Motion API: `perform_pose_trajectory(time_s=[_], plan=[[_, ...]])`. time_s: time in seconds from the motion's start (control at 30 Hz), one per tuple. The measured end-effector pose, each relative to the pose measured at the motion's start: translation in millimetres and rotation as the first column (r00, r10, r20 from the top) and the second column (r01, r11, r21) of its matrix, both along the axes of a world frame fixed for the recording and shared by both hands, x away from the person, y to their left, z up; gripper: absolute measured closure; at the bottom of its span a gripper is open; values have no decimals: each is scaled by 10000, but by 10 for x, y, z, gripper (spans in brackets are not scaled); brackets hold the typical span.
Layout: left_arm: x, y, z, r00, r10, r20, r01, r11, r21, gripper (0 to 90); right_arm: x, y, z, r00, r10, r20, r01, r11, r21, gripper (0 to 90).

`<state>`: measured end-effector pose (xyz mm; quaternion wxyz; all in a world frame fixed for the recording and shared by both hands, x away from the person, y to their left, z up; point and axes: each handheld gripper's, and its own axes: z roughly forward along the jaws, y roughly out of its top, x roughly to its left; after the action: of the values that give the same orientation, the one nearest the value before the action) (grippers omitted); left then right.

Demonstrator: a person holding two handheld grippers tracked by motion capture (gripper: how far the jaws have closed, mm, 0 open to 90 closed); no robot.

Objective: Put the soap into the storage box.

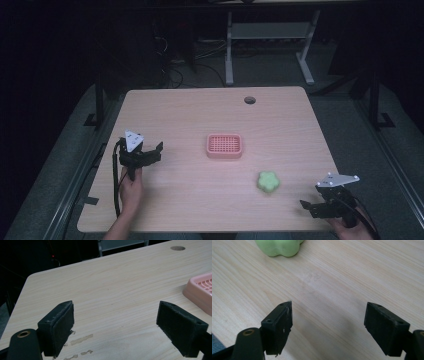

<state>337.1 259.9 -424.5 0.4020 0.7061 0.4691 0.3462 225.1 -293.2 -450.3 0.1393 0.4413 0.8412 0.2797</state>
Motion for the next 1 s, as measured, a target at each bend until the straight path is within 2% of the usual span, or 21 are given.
perform_pose_trajectory(time_s=[0.3, 0.5, 0.67, 0.8, 1.0], plan=[[-7, 1, 5, 10000, -37, 16, 37, 10000, 38, 143, 18, 42, 33, 9994, 252, -257, -252, 9997, 6, 204], [-9, 11, 9, 10000, 7, 92, -7, 10000, 10, 143, 103, 123, 141, 9971, 519, -554, -523, 9986, -60, 192], [-8, 30, 11, 10000, 15, 68, -15, 10000, -66, 143, 160, 187, 206, 9948, 808, -614, -818, 9966, -135, 186], [-6, 47, 12, 9999, 77, 76, -76, 9999, -140, 143, 241, 283, 297, 9903, 1096, -849, -1131, 9929, -377, 181], [-3, 62, 14, 9999, 71, 84, -70, 9999, -137, 143, 311, 364, 383, 9865, 1367, -902, -1419, 9884, -539, 178]])
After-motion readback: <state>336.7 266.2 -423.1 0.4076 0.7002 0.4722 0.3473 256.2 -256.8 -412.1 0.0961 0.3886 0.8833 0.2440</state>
